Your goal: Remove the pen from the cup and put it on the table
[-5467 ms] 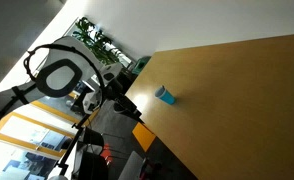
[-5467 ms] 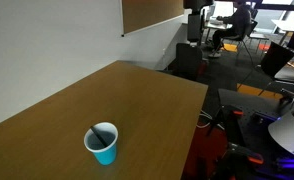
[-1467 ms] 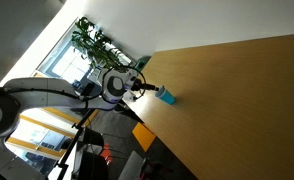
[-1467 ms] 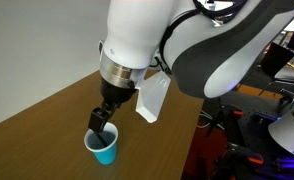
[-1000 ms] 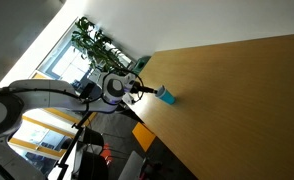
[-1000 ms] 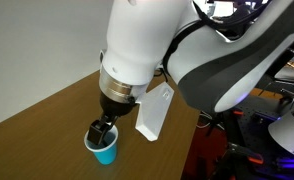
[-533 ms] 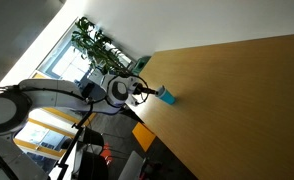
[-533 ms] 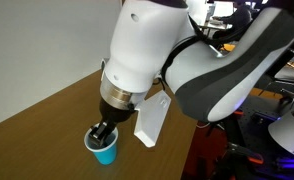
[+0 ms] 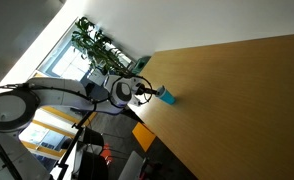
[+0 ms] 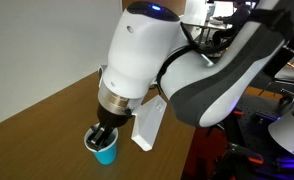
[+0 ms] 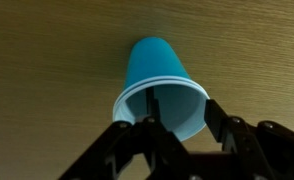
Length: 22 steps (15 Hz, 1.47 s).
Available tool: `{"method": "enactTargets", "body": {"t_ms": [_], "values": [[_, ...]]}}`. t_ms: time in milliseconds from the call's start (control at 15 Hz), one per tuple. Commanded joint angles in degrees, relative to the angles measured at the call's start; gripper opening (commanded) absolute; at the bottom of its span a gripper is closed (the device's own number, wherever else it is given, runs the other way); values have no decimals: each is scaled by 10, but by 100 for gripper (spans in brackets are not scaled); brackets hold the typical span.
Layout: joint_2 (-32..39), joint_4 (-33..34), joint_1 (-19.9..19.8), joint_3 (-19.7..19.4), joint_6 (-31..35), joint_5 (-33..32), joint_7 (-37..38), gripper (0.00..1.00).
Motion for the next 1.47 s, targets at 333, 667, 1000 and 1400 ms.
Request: {"method": "enactTargets", "body": {"t_ms": [333, 667, 1000, 1400], "values": [[20, 35, 3, -8, 11, -17, -5, 46], [20, 45, 9, -19, -4, -18, 1, 46], [19, 47, 13, -28, -11, -16, 5, 42], [18, 45, 13, -33, -20, -13, 5, 42]]}}
